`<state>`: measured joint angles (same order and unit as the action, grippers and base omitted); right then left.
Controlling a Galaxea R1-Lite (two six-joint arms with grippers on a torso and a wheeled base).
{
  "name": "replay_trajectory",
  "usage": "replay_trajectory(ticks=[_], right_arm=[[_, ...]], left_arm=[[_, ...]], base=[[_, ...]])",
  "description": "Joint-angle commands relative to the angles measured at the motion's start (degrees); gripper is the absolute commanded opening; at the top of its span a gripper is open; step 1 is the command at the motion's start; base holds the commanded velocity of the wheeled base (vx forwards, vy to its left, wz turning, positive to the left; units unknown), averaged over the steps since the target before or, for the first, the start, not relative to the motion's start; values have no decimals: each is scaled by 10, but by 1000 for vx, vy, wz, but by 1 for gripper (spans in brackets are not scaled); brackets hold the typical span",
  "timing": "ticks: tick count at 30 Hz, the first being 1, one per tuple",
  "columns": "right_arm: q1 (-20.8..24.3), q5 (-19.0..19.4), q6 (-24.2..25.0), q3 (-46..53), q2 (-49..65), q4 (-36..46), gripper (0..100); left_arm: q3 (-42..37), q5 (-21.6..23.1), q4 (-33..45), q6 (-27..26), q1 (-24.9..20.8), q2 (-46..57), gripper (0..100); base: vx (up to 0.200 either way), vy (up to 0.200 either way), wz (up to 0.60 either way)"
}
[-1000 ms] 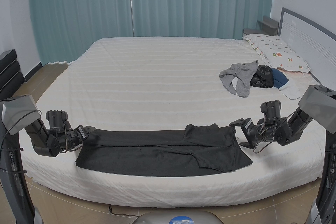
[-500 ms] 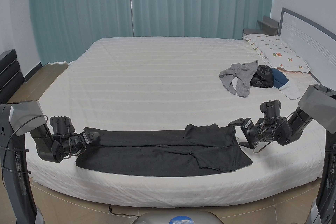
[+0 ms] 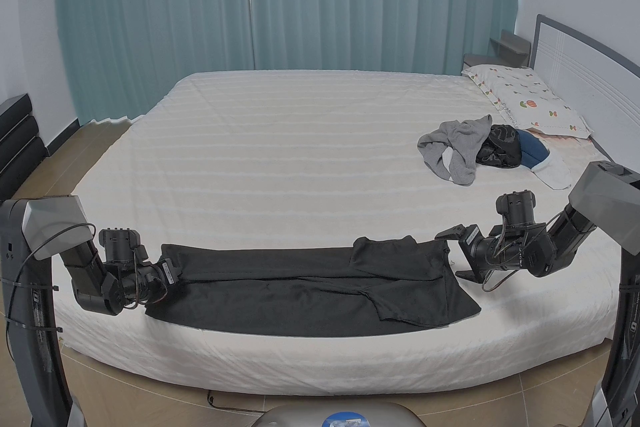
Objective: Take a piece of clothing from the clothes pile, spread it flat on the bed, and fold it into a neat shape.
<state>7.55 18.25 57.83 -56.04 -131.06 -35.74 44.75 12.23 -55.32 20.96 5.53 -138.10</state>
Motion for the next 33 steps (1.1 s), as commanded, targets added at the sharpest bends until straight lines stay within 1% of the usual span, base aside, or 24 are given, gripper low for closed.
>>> replay_trajectory(ticks=[1,8,13,15,17,19,23,29,33], right_arm=[[0,0,1,0,0,0,100],[-3,2,4,0,0,0,100],[-12,6,6,-5,-1,0,100],[-14,8,6,-4,0,0,100],[-16,14,7,-4,0,0,100],[-16,14,7,-5,0,0,100],[-17,14,10,-6,-1,0,100],[-17,14,18,-5,-1,0,100],[-17,14,18,-6,-2,0,100]], left_arm=[[-5,-1,-12,2,1,-1,0],[-19,-2,-60,10,2,1,0],[-20,-2,-61,12,2,1,0],[-20,-2,-61,15,2,1,0],[-17,-2,-62,31,2,1,0],[-16,-2,-62,32,2,1,0],[-9,-2,-64,37,2,2,0],[10,-2,-64,78,-6,5,0],[12,-2,-64,88,-12,11,0]], base=[[0,0,0],[0,0,0],[0,0,0],[-200,0,0],[-200,0,0],[-200,0,0],[0,0,0],[0,0,0],[0,0,0]])
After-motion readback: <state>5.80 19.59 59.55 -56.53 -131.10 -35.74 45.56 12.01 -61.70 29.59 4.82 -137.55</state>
